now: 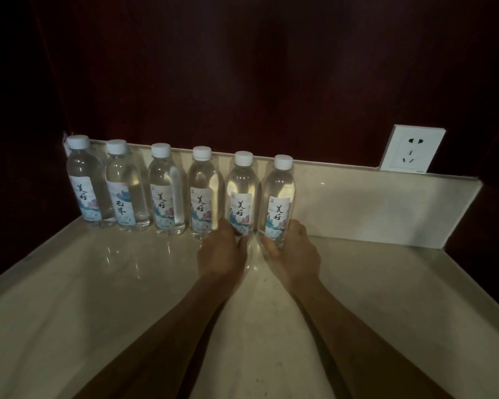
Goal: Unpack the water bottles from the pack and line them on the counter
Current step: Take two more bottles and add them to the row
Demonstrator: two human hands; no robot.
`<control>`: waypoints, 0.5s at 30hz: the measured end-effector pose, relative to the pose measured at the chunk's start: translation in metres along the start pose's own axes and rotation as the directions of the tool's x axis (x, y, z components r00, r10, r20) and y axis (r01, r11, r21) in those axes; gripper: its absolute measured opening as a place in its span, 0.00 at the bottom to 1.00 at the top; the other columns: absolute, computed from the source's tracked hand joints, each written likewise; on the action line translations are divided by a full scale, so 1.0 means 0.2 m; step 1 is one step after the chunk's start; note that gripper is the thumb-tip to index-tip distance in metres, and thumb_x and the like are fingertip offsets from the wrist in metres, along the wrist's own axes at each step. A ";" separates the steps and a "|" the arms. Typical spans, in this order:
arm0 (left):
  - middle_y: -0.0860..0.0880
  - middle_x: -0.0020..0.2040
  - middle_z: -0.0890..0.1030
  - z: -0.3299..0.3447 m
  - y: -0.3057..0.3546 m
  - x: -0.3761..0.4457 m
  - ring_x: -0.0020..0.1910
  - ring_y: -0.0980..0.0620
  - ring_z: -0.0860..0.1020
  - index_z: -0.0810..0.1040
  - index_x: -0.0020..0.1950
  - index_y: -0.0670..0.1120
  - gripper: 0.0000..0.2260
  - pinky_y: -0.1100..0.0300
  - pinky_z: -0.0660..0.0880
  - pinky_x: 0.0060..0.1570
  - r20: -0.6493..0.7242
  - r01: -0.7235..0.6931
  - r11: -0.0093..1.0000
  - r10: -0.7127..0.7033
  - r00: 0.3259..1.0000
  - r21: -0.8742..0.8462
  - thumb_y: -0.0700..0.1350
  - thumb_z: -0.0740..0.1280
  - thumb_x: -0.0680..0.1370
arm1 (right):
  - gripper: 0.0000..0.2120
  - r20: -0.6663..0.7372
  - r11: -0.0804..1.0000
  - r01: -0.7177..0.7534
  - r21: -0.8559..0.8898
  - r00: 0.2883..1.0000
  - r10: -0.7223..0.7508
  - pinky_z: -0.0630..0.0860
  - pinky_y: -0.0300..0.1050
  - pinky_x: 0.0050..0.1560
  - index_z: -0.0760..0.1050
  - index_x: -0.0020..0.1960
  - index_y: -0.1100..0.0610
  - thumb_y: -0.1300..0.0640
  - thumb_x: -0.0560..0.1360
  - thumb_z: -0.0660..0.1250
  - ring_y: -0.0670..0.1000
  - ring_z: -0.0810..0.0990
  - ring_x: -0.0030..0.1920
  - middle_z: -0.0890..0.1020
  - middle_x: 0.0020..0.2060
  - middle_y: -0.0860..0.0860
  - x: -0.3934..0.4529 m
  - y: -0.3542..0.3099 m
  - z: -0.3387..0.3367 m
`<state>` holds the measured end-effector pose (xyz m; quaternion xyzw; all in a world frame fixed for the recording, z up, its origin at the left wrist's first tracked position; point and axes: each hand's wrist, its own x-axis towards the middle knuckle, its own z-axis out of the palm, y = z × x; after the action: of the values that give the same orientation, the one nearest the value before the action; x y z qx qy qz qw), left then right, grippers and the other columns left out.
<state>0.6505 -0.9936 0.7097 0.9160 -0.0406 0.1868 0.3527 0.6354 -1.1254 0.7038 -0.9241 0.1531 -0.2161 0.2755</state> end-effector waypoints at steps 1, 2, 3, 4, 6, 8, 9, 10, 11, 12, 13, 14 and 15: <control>0.44 0.57 0.83 0.00 0.00 0.00 0.56 0.43 0.81 0.73 0.65 0.44 0.18 0.49 0.77 0.53 -0.001 0.002 1.000 -0.002 1.000 -0.015 0.52 0.66 0.80 | 0.28 -0.001 1.000 -0.003 0.017 1.000 0.003 0.70 0.47 0.46 0.67 0.65 0.55 0.39 0.74 0.68 0.59 0.80 0.56 0.74 0.60 0.53 0.00 -0.01 0.00; 0.44 0.57 0.83 -0.01 0.01 -0.01 0.56 0.43 0.81 0.73 0.66 0.45 0.18 0.50 0.77 0.52 0.001 0.009 0.999 -0.009 1.000 -0.032 0.52 0.67 0.80 | 0.29 -0.004 0.999 -0.003 0.042 1.000 0.003 0.70 0.47 0.46 0.66 0.65 0.55 0.38 0.73 0.69 0.59 0.80 0.56 0.74 0.59 0.54 0.00 -0.01 -0.01; 0.45 0.57 0.83 -0.01 0.01 -0.01 0.56 0.43 0.81 0.73 0.66 0.45 0.19 0.51 0.77 0.53 -0.001 0.014 0.998 -0.014 1.000 -0.053 0.53 0.68 0.79 | 0.30 -0.006 0.997 -0.003 0.071 1.000 0.003 0.70 0.47 0.46 0.66 0.65 0.56 0.39 0.73 0.69 0.59 0.79 0.55 0.73 0.59 0.55 -0.01 -0.02 -0.02; 0.45 0.57 0.83 -0.02 0.01 -0.03 0.56 0.43 0.82 0.73 0.66 0.46 0.19 0.50 0.78 0.53 0.000 0.022 0.997 -0.022 1.000 -0.071 0.53 0.69 0.79 | 0.31 -0.007 0.995 -0.001 0.097 1.000 0.002 0.70 0.47 0.46 0.66 0.66 0.58 0.40 0.73 0.70 0.60 0.79 0.56 0.73 0.60 0.56 -0.02 -0.02 -0.03; 0.45 0.53 0.84 -0.04 0.02 -0.07 0.52 0.43 0.82 0.73 0.65 0.46 0.19 0.51 0.79 0.51 -0.012 0.022 0.993 -0.023 1.000 -0.115 0.51 0.70 0.77 | 0.32 0.021 0.991 0.019 0.133 1.000 -0.022 0.74 0.49 0.50 0.66 0.67 0.61 0.42 0.74 0.71 0.61 0.78 0.58 0.71 0.62 0.58 -0.06 -0.03 -0.06; 0.45 0.49 0.84 -0.07 0.03 -0.12 0.47 0.44 0.83 0.75 0.62 0.46 0.16 0.53 0.79 0.48 -0.032 -0.008 0.990 0.003 0.999 -0.142 0.48 0.70 0.77 | 0.33 0.093 0.981 0.048 0.188 0.993 -0.066 0.75 0.51 0.56 0.64 0.70 0.61 0.45 0.74 0.72 0.60 0.77 0.60 0.68 0.64 0.58 -0.11 -0.03 -0.09; 0.45 0.48 0.84 -0.08 0.03 -0.14 0.46 0.44 0.83 0.75 0.61 0.45 0.15 0.54 0.78 0.47 -0.044 -0.028 0.987 0.022 0.999 -0.155 0.47 0.70 0.76 | 0.33 0.129 0.972 0.049 0.231 0.988 -0.080 0.76 0.51 0.59 0.63 0.72 0.60 0.47 0.74 0.72 0.58 0.76 0.61 0.67 0.65 0.57 -0.13 -0.03 -0.12; 0.45 0.46 0.84 -0.10 0.04 -0.15 0.44 0.45 0.82 0.76 0.61 0.44 0.15 0.56 0.76 0.45 -0.057 -0.046 0.986 0.037 0.998 -0.163 0.46 0.70 0.76 | 0.32 0.153 0.960 0.039 0.276 0.985 -0.084 0.76 0.51 0.61 0.63 0.72 0.58 0.49 0.74 0.72 0.56 0.76 0.61 0.66 0.65 0.56 -0.15 -0.02 -0.13; 0.45 0.45 0.84 -0.11 0.05 -0.17 0.43 0.45 0.82 0.77 0.62 0.43 0.15 0.57 0.74 0.44 -0.070 -0.058 0.984 0.047 0.996 -0.166 0.46 0.71 0.76 | 0.31 0.163 0.951 0.024 0.308 0.984 -0.078 0.75 0.50 0.61 0.63 0.72 0.58 0.50 0.75 0.71 0.54 0.77 0.59 0.66 0.65 0.55 -0.16 -0.02 -0.15; 0.45 0.45 0.85 -0.13 0.06 -0.19 0.43 0.46 0.82 0.77 0.63 0.43 0.16 0.58 0.75 0.45 -0.078 -0.056 0.983 0.043 0.996 -0.173 0.46 0.71 0.76 | 0.29 0.161 0.946 0.010 0.324 0.985 -0.066 0.75 0.49 0.61 0.64 0.71 0.58 0.51 0.76 0.70 0.53 0.77 0.57 0.66 0.65 0.55 -0.18 -0.03 -0.17; 0.45 0.45 0.85 -0.15 0.07 -0.21 0.44 0.47 0.83 0.78 0.64 0.43 0.18 0.57 0.76 0.46 -0.085 -0.050 0.981 0.034 0.996 -0.190 0.47 0.71 0.76 | 0.27 0.149 0.946 0.002 0.324 0.987 -0.053 0.75 0.47 0.60 0.64 0.71 0.58 0.51 0.76 0.69 0.54 0.77 0.57 0.66 0.65 0.55 -0.20 -0.03 -0.18; 0.46 0.45 0.85 -0.16 0.09 -0.24 0.44 0.47 0.83 0.78 0.64 0.43 0.18 0.56 0.78 0.49 -0.090 -0.037 0.977 0.018 0.996 -0.211 0.48 0.71 0.76 | 0.26 0.131 0.947 0.003 0.322 0.990 -0.048 0.75 0.47 0.60 0.65 0.71 0.58 0.51 0.77 0.69 0.55 0.78 0.58 0.66 0.65 0.55 -0.21 -0.04 -0.19; 0.47 0.44 0.85 -0.18 0.10 -0.27 0.44 0.48 0.83 0.79 0.64 0.44 0.18 0.54 0.80 0.50 -0.097 -0.029 0.972 0.006 0.995 -0.232 0.48 0.71 0.76 | 0.26 0.119 0.943 0.010 0.332 0.992 -0.052 0.74 0.47 0.61 0.66 0.71 0.58 0.51 0.78 0.68 0.57 0.78 0.59 0.67 0.66 0.55 -0.24 -0.05 -0.20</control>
<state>0.5840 -0.9873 0.7270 0.8578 -0.0533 0.2275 0.4578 0.5765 -1.1159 0.7252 -0.8788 0.0824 -0.1842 0.4324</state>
